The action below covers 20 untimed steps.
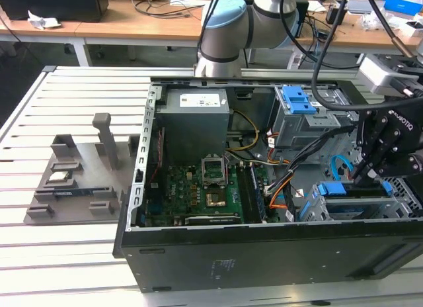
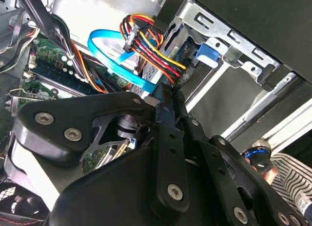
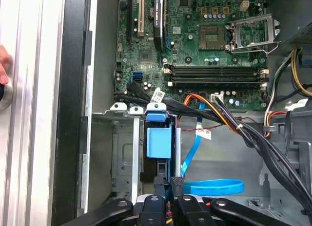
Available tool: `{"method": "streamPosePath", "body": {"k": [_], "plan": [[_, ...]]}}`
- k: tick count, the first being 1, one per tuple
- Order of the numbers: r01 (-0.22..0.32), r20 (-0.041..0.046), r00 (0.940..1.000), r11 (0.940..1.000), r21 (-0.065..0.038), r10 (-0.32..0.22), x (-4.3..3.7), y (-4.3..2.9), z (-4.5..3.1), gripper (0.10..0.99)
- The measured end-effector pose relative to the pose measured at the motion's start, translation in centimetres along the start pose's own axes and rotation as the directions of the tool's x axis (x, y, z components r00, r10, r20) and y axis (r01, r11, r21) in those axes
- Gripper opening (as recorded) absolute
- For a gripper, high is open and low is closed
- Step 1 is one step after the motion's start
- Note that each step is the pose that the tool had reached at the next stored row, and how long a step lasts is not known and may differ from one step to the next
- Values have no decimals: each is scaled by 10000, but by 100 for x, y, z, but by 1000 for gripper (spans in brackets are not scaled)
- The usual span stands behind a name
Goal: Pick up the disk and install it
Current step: 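Insert the second disk wire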
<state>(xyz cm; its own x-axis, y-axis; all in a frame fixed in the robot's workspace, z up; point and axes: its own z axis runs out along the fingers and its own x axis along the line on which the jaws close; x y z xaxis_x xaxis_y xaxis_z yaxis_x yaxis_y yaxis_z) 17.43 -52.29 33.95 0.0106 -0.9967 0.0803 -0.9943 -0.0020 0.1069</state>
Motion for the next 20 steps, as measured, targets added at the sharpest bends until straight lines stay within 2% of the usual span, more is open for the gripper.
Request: {"method": "streamPosePath", "body": {"k": [8,9,10,11,13,15,19,20], "plan": [[-2,-26,10000,10000,2,2,-2,-3,20,165],[-1,-19,10000,10000,1,1,-3,-3,24,176],[-2,-29,10000,10000,0,2,-2,-3,20,239],[-3,-26,10000,10000,-1,3,-1,1,-6,239],[-3,-30,10000,10000,0,3,-32,12,-117,224],[-4,-31,10000,10000,0,4,-36,21,-196,106],[-3,-31,10000,10000,0,3,-27,36,-343,106],[-3,-28,10000,10000,-1,3,-27,37,-349,106]]}}
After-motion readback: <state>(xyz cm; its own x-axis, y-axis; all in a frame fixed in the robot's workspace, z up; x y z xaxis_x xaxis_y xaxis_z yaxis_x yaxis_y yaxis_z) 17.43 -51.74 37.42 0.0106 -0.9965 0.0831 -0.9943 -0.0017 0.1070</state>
